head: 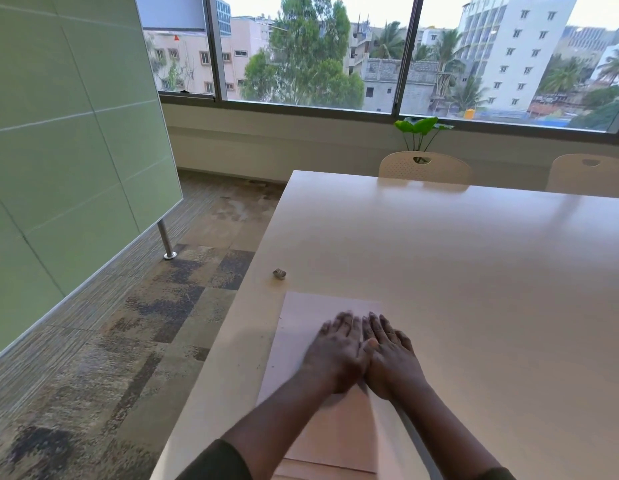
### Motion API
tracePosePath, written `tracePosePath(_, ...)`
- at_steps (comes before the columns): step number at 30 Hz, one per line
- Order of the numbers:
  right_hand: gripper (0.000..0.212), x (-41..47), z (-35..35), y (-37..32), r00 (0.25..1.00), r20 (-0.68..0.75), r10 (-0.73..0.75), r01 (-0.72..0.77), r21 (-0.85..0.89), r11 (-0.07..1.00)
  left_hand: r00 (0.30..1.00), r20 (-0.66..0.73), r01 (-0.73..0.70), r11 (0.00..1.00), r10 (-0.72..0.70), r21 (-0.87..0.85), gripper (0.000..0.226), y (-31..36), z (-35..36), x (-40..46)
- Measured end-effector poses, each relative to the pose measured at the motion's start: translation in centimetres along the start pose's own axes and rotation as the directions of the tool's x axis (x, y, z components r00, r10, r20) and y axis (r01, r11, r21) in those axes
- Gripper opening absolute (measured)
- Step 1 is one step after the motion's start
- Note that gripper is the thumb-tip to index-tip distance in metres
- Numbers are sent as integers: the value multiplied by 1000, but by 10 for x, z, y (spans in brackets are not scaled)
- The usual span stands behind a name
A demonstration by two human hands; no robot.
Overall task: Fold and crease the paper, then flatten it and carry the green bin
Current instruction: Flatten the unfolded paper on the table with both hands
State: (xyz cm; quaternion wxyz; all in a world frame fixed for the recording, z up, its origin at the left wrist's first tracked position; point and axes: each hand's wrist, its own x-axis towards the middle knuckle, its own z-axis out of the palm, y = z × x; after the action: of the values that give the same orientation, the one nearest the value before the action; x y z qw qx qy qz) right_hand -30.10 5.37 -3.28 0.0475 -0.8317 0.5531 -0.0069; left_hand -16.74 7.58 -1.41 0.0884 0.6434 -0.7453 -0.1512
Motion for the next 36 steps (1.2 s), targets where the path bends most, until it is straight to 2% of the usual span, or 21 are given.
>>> tracePosePath(3,91,0,0,0,1000,1,1,-1,-29,1000,1000,-8,11,999,-11,47,117,0,7,-4)
tracePosePath(4,90,1,0,-1,1000,-4,14,-14,-19,1000,1000,-10,20,997,-19,68,117,-6,5,-6)
tracePosePath(7,69,1,-3,-3,999,19,45,-46,22,999,997,-17,79,987,-77,141,78,-31,-1,-14)
tracePosePath(8,63,1,-5,-4,999,24,48,-48,29,998,993,-19,114,981,-113,159,73,-41,-4,-18)
tracePosePath(13,59,1,-5,-3,999,31,44,-45,37,998,946,-75,324,930,-316,174,75,-96,-17,-32)
tracePosePath(15,59,-1,-6,2,998,40,45,-46,21,999,930,-113,363,920,-349,147,74,-108,-23,-38)
tracePosePath(18,63,-4,-10,3,999,1,43,-43,-33,999,946,-151,301,951,-288,72,70,-101,-28,-43)
tracePosePath(22,90,1,-13,-24,997,-69,37,-34,36,999,986,-117,109,991,-117,-77,65,-52,-24,-40)
tracePosePath(24,85,0,-9,-35,999,-36,4,-4,7,1000,995,-76,54,993,-62,-106,64,-29,-14,-40)
tracePosePath(26,77,-3,-4,-38,999,-42,-14,12,-49,999,998,-49,43,995,-48,-95,66,-20,-3,-40)
tracePosePath(28,79,-4,-1,-35,999,-45,-32,28,-76,997,998,-51,44,998,-46,-35,76,-19,3,-41)
tracePosePath(30,84,-3,3,-32,1000,-6,-27,27,-17,999,997,-56,47,998,-45,29,94,-26,3,-43)
tracePosePath(32,82,-3,2,-31,1000,-23,-3,3,7,1000,997,-49,67,994,-63,91,101,-37,0,-45)
tracePosePath(36,62,-4,1,-31,1000,-10,24,-24,37,999,984,-37,176,971,-172,159,79,-73,-9,-47)
